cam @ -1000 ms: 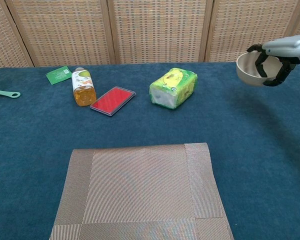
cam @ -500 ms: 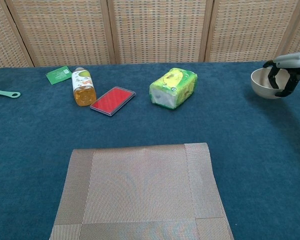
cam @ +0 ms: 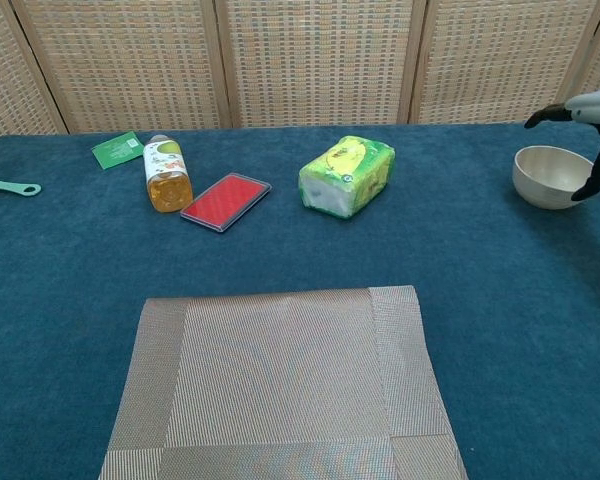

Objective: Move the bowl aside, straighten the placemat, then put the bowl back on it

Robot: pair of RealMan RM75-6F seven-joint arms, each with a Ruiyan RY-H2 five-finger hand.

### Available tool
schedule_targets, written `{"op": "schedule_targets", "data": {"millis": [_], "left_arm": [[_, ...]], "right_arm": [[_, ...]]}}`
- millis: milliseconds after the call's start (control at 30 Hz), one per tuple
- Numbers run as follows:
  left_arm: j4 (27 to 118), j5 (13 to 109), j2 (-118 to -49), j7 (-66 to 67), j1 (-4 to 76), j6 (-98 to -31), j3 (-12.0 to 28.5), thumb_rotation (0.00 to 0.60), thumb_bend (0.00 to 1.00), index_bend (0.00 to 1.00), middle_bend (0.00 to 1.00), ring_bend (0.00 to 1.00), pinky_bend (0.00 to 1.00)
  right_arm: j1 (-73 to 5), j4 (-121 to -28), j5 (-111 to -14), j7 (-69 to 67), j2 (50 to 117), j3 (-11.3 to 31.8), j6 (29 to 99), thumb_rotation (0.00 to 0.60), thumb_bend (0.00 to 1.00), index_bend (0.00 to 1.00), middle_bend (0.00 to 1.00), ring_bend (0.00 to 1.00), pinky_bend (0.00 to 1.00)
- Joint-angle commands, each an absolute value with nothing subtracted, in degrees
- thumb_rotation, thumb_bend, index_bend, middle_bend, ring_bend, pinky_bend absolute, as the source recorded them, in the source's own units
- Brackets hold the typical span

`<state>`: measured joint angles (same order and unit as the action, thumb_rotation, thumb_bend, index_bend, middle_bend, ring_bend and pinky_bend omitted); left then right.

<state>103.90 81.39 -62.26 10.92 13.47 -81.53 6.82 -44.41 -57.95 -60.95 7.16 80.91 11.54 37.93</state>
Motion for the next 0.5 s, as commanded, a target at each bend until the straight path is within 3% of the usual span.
{"op": "schedule_targets", "data": {"millis": [33,267,500], "left_arm": [[102.09,84.65,-62.76,8.86,13.24,-82.57,5.79,0.6,0.0,0.0,0.0,0.0,0.0],[97.35,91.86,-65.48,5.06,14.34,-82.56,3.46,0.6,0.0,0.0,0.0,0.0,0.0],[89.61,101.48,-70.72,1.64,15.71,-83.79,-0.16,0.6,0.0,0.01,0.0,0.0,0.0]], "right_arm": [[-36.41,-72.43,-69.08,8.21,72.33,9.31,54.39,0.6,0.0,0.07,0.0,0.0,0.0],[-27.75,-79.56,-82.25,4.93,68.32,4.63,72.2,0.6,0.0,0.06,0.0,0.0,0.0],[-19.61,-87.18,-84.18,6.38,67.84,1.0,80.94,0.6,0.0,0.05,0.0,0.0,0.0]]}}
